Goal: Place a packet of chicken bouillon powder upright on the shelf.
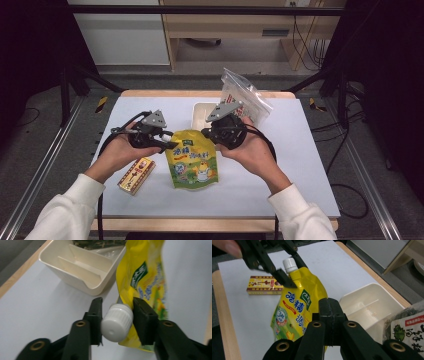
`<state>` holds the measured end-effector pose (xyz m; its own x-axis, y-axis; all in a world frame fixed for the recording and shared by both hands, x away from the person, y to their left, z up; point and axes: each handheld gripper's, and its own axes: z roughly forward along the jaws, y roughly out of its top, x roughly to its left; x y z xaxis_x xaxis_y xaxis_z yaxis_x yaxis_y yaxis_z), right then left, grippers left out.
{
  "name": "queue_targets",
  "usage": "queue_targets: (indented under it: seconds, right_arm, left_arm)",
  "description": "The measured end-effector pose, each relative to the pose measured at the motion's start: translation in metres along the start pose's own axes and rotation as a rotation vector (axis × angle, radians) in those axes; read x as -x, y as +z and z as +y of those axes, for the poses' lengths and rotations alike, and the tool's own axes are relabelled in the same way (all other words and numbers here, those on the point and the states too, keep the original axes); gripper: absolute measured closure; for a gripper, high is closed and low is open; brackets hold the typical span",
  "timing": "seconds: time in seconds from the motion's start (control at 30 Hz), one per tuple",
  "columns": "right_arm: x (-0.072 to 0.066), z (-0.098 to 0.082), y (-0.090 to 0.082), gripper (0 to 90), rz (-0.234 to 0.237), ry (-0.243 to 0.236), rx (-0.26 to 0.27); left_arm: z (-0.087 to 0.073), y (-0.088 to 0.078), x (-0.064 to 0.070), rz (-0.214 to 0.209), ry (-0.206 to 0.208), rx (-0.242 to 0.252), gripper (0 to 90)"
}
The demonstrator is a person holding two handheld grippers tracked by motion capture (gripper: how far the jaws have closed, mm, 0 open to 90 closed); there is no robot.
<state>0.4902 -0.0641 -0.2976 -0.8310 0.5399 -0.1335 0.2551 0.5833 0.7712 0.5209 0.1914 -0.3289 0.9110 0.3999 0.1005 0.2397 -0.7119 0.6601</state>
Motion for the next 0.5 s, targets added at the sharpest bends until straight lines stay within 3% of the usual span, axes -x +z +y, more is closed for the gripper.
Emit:
queue_targets:
  seconds: [0.1, 0.3, 0.5]
  right_arm:
    - [0.000, -0.003, 0.000, 90.0, 0.000, 0.002, -0.004]
    - [-0.004, -0.005, -0.010, 90.0, -0.003, -0.007, -0.001]
    - [-0.009, -0.013, -0.018, 90.0, -0.001, -0.017, -0.016]
  left_arm:
    - [0.004, -0.001, 0.003, -0.009, 0.017, -0.001, 65.2]
    - [0.014, -0.007, 0.002, 0.023, 0.084, -0.033, 66.9]
    - [0.017, -0.007, 0.012, 0.027, 0.143, -0.048, 69.0]
